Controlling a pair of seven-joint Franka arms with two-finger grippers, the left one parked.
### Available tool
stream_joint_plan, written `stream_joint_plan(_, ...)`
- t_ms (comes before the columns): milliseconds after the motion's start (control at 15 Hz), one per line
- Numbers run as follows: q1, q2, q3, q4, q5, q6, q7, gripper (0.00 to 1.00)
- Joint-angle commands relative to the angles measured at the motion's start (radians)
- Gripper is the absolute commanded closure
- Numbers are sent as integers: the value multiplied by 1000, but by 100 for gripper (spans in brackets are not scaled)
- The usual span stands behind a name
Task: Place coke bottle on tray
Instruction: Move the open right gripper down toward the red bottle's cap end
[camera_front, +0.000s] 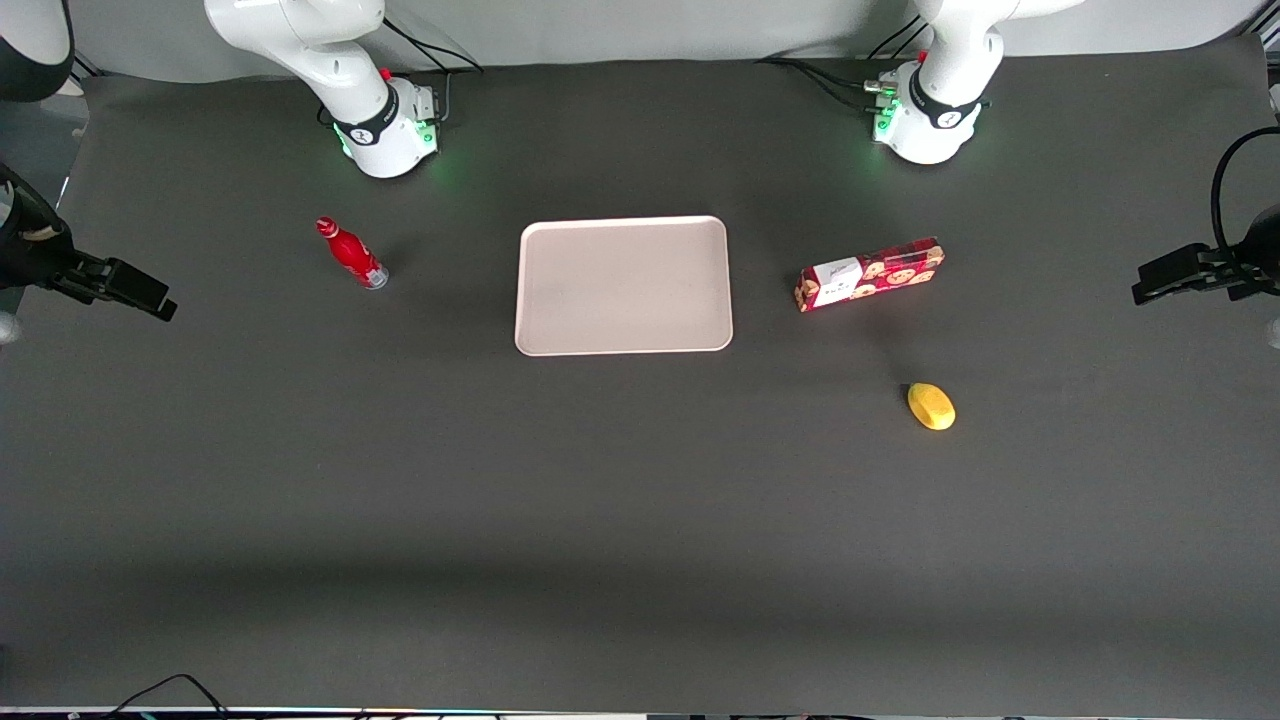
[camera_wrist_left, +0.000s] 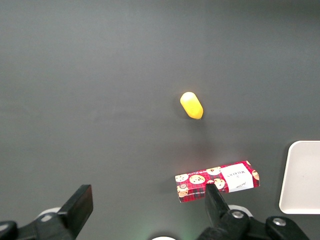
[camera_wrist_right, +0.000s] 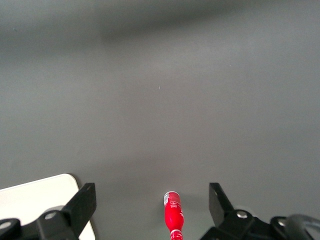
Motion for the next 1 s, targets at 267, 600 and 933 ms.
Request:
stream_joint_plan(267,8,8,0,35,18,-137,-64,0)
stream_joint_plan(600,6,-165,61,-251,56,-181,-123,0)
stream_joint_plan(933,5,-409,75,-768,56,106,-124,0)
